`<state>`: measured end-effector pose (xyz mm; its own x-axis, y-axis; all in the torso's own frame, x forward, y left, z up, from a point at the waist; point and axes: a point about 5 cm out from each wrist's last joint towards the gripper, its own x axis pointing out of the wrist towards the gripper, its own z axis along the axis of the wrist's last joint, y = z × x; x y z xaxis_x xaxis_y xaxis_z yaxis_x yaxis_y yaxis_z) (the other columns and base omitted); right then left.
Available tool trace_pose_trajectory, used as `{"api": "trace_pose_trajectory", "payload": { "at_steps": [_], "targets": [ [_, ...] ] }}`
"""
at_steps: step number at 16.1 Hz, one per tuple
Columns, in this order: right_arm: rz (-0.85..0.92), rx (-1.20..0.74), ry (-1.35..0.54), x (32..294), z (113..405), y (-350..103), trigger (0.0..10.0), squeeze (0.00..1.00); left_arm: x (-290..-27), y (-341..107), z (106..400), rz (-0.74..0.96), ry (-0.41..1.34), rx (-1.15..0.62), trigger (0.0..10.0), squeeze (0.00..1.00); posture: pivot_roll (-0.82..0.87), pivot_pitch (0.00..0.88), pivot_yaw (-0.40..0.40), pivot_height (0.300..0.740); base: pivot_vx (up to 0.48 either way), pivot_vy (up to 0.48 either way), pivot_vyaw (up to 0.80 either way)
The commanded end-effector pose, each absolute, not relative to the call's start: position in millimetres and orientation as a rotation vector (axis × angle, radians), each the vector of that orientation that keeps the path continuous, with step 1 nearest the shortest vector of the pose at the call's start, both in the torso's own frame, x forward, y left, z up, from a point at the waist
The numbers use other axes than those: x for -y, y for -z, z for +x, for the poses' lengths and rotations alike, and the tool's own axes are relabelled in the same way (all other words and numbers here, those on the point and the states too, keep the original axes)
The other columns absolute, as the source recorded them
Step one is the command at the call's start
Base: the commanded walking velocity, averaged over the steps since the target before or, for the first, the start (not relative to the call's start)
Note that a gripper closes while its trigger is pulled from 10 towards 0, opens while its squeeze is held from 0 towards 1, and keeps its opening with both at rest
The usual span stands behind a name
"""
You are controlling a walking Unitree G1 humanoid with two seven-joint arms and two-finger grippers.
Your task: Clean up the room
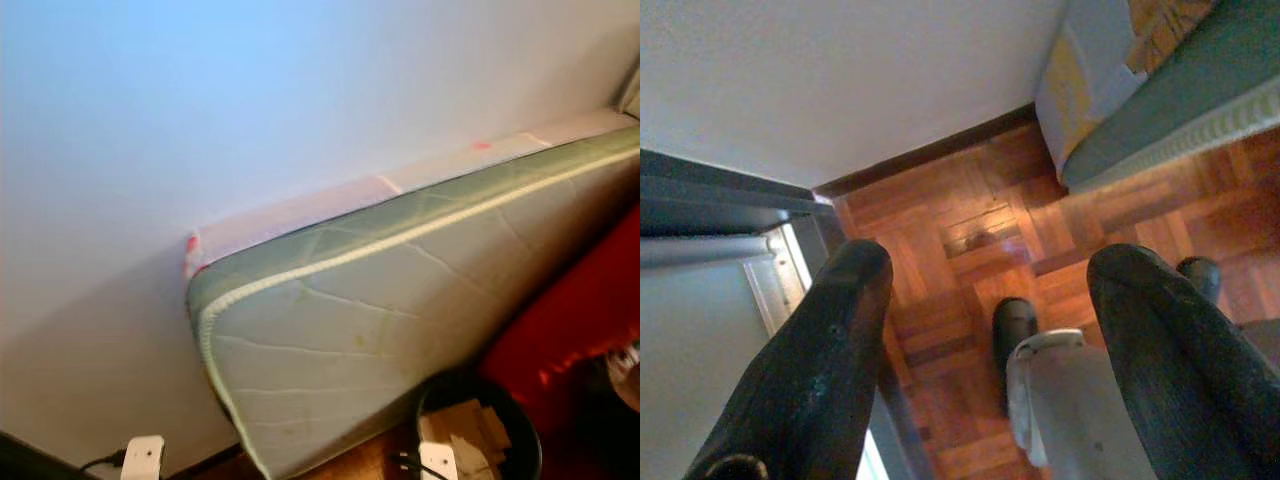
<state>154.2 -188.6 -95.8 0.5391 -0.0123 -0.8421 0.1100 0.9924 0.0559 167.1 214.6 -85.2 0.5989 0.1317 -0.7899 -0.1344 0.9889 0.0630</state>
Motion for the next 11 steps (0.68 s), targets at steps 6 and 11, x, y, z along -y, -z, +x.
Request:
{"api": "trace_pose_trajectory", "payload": {
  "at_steps": [6,11],
  "targets": [
    [0.104,-0.967,-0.082,193.6,158.9,91.0,10.0,0.00,-211.4,96.4,134.5,0.108,-0.077,-0.961,10.0,0.00,0.12,0.000,-0.151,0.740,0.000,-0.349,-0.37],
    [0.099,-0.966,-0.084,193.5,159.2,90.9,10.0,0.00,-211.4,96.3,134.8,0.108,-0.073,-0.962,10.0,0.00,0.12,0.000,-0.152,0.740,0.000,-0.349,0.00]
  ]
}}
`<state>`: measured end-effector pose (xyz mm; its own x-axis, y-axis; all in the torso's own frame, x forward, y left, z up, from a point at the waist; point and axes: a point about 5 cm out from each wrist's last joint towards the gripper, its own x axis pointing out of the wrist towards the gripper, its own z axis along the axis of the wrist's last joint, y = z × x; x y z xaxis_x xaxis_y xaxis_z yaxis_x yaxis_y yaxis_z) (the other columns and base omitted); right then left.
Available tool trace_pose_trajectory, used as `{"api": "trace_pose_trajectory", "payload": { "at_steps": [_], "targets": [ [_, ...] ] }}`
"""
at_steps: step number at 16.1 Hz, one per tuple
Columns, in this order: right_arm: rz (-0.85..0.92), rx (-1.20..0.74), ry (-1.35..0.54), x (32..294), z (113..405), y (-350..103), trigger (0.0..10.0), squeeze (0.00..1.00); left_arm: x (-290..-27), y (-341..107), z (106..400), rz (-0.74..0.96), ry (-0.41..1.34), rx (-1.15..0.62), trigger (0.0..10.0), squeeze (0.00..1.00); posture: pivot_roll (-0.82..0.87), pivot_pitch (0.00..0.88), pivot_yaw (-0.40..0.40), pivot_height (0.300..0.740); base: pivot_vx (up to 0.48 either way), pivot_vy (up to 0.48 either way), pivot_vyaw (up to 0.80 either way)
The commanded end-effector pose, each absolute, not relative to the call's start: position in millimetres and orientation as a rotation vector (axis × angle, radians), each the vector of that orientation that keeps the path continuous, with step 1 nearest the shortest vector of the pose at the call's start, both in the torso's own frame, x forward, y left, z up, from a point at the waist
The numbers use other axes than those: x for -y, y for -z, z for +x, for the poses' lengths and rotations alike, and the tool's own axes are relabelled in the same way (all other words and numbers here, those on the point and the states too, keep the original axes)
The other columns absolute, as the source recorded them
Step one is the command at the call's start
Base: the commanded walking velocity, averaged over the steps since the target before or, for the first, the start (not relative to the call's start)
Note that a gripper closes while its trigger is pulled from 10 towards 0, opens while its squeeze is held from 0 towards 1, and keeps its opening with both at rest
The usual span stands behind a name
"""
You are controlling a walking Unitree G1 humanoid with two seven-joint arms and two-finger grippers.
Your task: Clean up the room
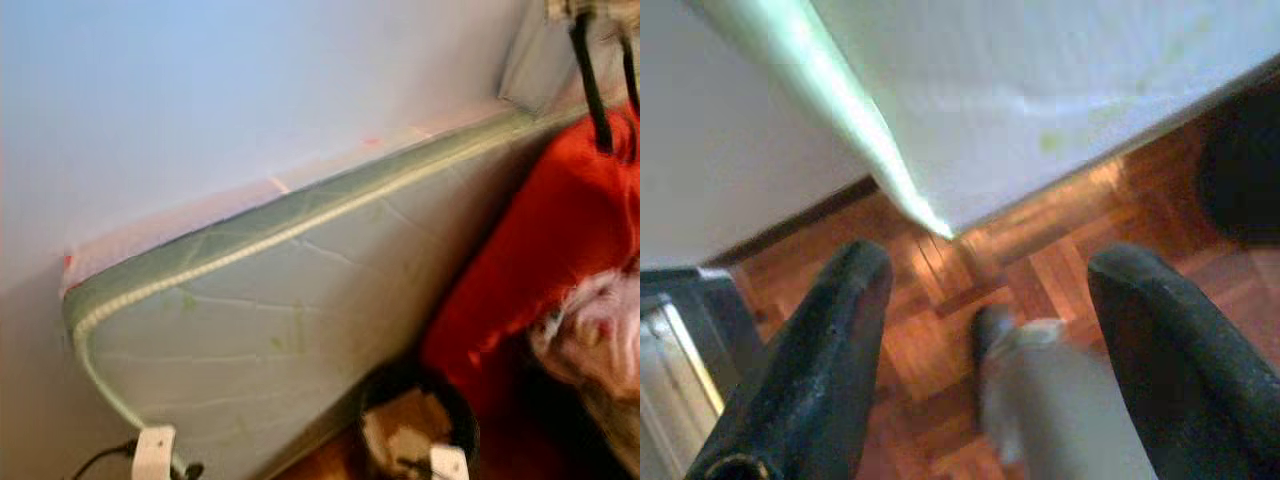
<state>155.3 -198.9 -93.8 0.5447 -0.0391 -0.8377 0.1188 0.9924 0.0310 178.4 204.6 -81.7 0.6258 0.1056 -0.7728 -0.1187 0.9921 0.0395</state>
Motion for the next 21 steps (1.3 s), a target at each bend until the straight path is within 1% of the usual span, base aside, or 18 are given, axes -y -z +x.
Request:
{"api": "trace_pose_trajectory", "payload": {
  "at_steps": [1,21],
  "targets": [
    [0.097,-0.968,-0.084,193.4,159.2,90.9,10.0,0.00,-211.5,96.3,134.8,0.106,-0.074,-0.961,10.0,0.00,0.12,0.000,-0.151,0.740,0.000,-0.349,0.00],
    [0.102,-0.957,-0.085,194.3,160.4,90.1,10.0,0.00,-210.4,96.3,135.5,0.097,-0.076,-0.958,10.0,0.00,0.11,0.000,-0.153,0.740,0.000,-0.350,0.00]
  ]
}}
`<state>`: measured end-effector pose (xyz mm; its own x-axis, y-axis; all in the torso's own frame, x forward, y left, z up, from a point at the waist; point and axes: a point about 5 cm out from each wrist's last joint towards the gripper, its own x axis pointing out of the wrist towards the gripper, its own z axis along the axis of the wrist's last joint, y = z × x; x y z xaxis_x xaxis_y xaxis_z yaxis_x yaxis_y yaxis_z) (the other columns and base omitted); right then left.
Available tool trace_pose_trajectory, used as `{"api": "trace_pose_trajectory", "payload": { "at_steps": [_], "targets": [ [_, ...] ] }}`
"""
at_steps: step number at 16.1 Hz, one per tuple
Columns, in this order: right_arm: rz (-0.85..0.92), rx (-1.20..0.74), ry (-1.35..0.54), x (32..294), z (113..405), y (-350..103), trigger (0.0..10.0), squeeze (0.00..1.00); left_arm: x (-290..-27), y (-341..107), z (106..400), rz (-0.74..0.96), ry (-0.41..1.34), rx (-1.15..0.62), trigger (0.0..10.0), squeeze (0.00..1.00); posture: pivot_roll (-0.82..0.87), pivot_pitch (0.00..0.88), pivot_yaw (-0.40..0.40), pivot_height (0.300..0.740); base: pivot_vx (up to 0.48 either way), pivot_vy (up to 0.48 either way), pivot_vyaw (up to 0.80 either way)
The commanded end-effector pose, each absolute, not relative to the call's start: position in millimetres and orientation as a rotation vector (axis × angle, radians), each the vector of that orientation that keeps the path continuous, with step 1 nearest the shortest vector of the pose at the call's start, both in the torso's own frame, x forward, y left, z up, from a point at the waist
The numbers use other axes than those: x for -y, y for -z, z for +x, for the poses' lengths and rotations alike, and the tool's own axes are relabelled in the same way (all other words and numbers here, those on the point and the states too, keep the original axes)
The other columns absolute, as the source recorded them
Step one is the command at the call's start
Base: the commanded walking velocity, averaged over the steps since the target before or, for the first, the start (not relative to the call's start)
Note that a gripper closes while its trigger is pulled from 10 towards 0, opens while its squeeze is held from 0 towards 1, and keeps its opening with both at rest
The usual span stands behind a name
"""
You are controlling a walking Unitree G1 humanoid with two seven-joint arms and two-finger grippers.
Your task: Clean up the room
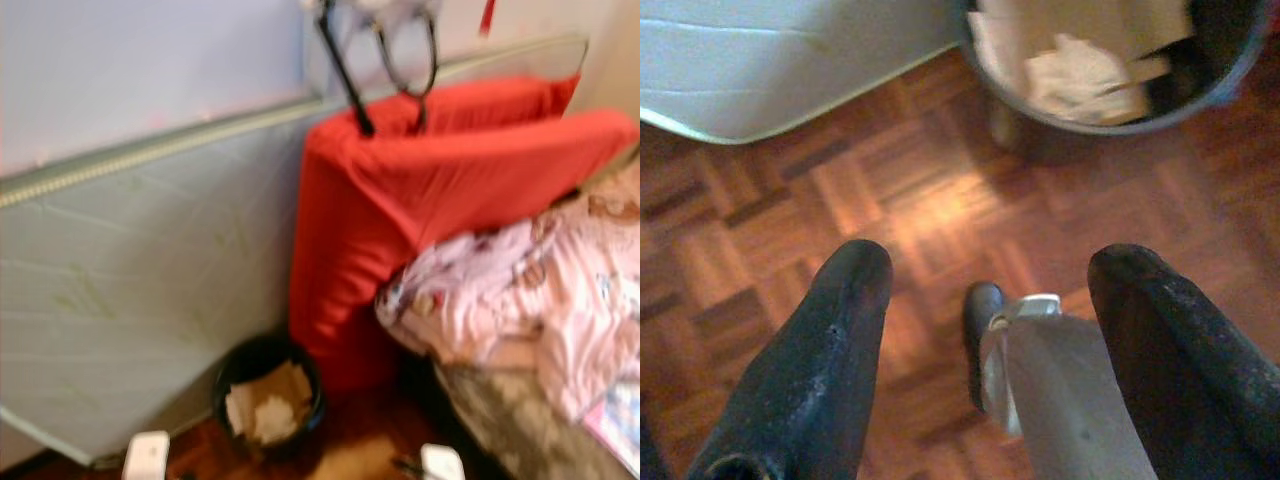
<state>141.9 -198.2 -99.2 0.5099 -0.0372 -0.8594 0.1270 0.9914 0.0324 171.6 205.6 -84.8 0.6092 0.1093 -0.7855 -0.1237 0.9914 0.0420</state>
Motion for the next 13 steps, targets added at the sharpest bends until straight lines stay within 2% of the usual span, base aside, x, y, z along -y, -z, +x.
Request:
{"api": "trace_pose_trajectory", "payload": {
  "at_steps": [1,3,7,13],
  "targets": [
    [0.101,-0.957,-0.086,194.3,160.5,90.0,10.0,0.00,-210.4,96.2,135.5,0.097,-0.076,-0.958,10.0,0.00,0.11,0.000,-0.153,0.740,0.000,-0.349,0.00],
    [0.100,-0.958,-0.085,194.1,160.5,90.1,10.0,0.00,-210.4,96.3,135.6,0.097,-0.076,-0.959,10.0,0.00,0.10,0.000,-0.150,0.740,0.000,-0.351,0.00],
    [0.114,-0.960,-0.064,191.6,160.4,90.9,10.0,0.00,-211.0,96.8,135.7,0.102,-0.080,-0.975,10.0,0.00,0.10,0.000,-0.127,0.740,0.000,0.000,0.00],
    [0.105,-0.978,-0.061,190.4,160.5,91.6,10.0,0.00,-208.6,96.9,137.4,0.096,-0.086,-0.976,10.0,0.00,0.10,0.000,-0.136,0.740,0.000,0.000,-0.66]
  ]
}}
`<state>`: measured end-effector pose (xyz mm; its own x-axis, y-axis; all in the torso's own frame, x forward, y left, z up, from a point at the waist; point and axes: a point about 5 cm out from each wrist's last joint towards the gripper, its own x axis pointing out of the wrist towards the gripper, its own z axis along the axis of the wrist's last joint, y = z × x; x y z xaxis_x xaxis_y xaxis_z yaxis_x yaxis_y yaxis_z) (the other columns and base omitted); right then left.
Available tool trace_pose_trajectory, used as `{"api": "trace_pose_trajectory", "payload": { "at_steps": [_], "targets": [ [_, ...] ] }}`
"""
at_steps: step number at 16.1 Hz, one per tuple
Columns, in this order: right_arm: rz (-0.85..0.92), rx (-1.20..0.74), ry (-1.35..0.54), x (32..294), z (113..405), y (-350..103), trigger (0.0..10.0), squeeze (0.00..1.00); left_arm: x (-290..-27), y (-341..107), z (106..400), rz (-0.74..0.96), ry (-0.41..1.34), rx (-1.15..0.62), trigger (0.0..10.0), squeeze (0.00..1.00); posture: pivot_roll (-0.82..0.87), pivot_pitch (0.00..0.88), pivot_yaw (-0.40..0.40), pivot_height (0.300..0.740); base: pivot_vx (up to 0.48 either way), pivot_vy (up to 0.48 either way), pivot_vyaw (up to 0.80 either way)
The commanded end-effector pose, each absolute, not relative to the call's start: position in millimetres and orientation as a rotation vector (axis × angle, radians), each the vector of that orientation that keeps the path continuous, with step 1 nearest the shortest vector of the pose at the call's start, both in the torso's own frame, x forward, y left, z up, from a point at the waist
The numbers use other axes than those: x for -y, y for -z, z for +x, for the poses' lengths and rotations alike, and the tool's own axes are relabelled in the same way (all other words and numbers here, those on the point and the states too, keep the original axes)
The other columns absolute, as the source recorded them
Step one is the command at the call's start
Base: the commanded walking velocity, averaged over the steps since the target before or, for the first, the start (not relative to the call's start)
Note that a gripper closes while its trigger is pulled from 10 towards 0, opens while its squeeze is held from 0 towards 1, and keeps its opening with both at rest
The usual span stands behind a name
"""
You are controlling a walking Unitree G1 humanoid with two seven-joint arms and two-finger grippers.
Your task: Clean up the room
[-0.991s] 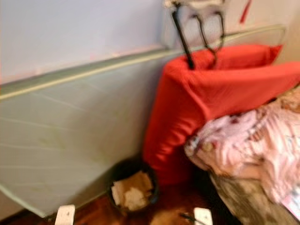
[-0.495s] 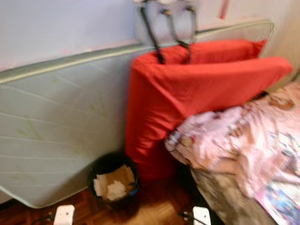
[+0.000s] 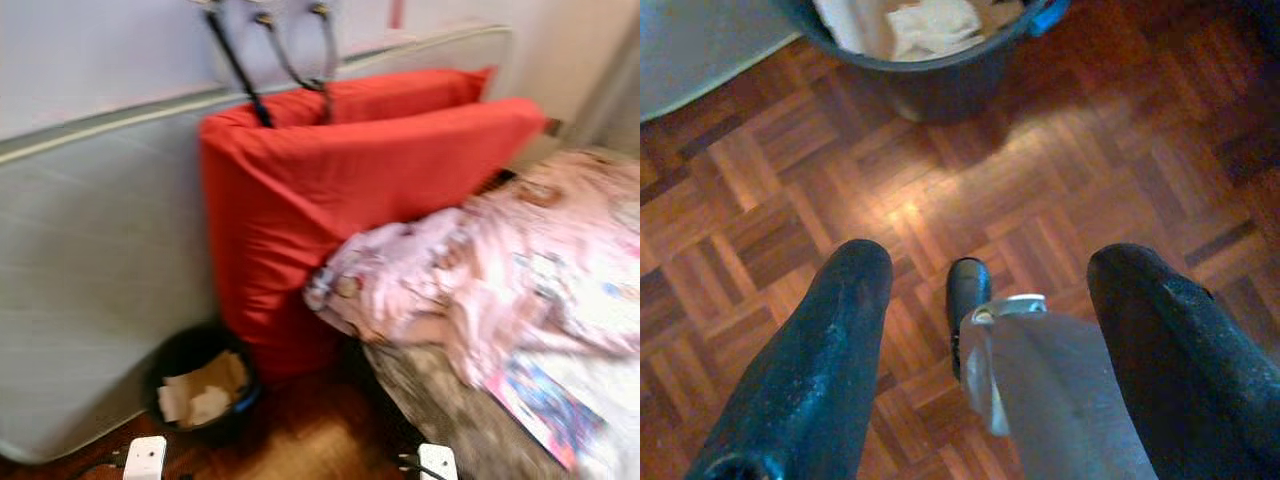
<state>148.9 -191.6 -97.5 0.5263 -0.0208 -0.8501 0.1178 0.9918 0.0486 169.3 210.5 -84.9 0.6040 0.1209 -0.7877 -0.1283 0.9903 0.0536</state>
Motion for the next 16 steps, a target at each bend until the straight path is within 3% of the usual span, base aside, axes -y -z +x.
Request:
{"api": "trace_pose_trajectory", "payload": {
  "at_steps": [1,4,9,16],
  "targets": [
    [0.097,-0.986,-0.070,191,159,92,10.0,0.00,-207,98,136,0.088,-0.093,-0.981,10.0,0.00,0.12,0.000,-0.154,0.740,0.000,0.000,-0.70],
    [0.091,-0.994,-0.076,191,158,93,10.0,0.00,-205,99,135,0.087,-0.093,-0.990,10.0,0.00,0.14,0.000,-0.169,0.740,0.000,0.000,-0.71],
    [0.049,-1.008,-0.104,201,158,91,10.0,0.00,-195,101,133,0.019,-0.164,-0.989,10.0,0.00,0.21,0.000,-0.281,0.740,0.000,0.000,-0.70],
    [0.055,-1.030,-0.079,208,149,93,10.0,0.00,-187,105,123,-0.001,-0.179,-1.023,10.0,0.00,0.20,0.000,-0.292,0.740,0.000,0.000,-0.70]
  ]
}}
